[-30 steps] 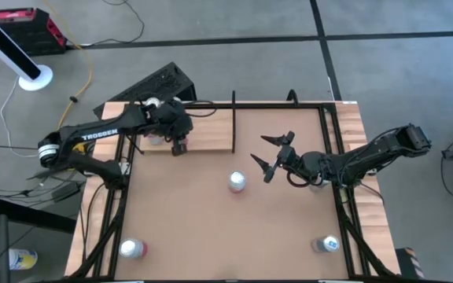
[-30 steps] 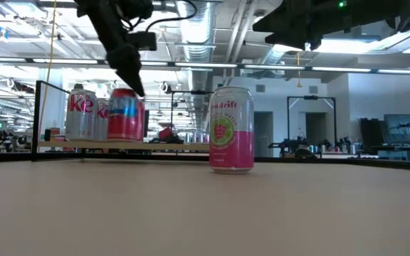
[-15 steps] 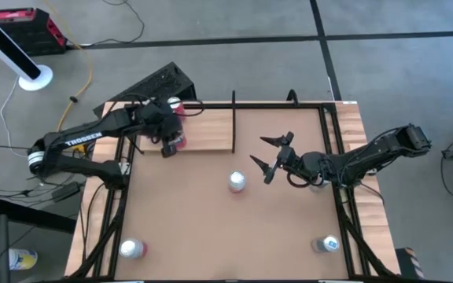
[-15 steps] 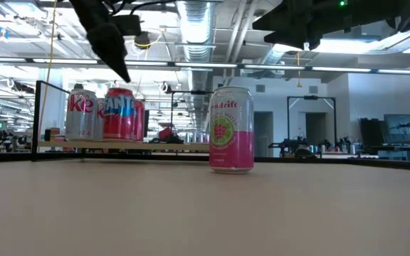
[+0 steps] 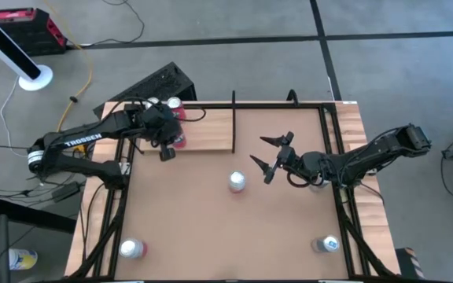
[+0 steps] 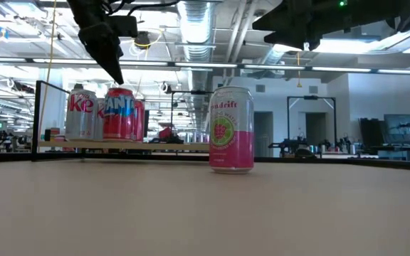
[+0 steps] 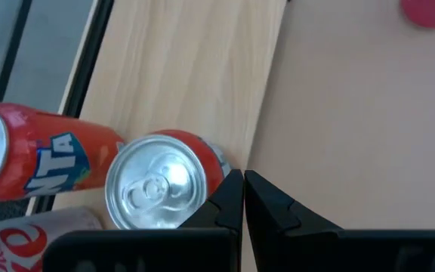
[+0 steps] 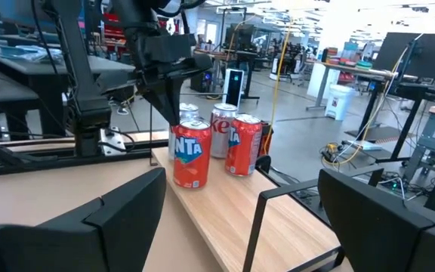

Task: Place canned beverage on shelf
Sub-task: Put the pink soda can on the shelf aligned with the other pink soda can

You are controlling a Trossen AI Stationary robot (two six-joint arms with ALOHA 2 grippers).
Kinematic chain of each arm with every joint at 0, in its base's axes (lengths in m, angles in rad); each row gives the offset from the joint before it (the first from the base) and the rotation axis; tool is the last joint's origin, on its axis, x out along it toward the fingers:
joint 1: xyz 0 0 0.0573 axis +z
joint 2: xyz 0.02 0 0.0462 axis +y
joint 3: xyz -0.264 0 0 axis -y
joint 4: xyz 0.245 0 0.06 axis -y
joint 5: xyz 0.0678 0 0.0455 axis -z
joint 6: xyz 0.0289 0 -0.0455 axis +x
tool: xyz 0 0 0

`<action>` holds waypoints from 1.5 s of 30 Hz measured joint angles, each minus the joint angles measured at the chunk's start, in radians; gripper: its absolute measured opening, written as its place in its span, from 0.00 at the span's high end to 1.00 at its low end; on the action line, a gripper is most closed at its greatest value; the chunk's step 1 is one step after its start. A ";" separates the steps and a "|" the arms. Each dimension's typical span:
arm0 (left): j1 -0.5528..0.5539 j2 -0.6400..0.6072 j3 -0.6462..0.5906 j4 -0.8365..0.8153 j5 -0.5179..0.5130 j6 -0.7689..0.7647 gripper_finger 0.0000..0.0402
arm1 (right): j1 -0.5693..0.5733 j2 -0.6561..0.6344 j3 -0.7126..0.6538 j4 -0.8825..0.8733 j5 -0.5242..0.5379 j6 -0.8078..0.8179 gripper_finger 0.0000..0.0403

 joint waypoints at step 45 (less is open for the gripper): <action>0.006 0.000 -0.079 0.055 -0.155 0.021 1.00 | -0.001 0.000 0.000 0.000 0.000 0.000 0.08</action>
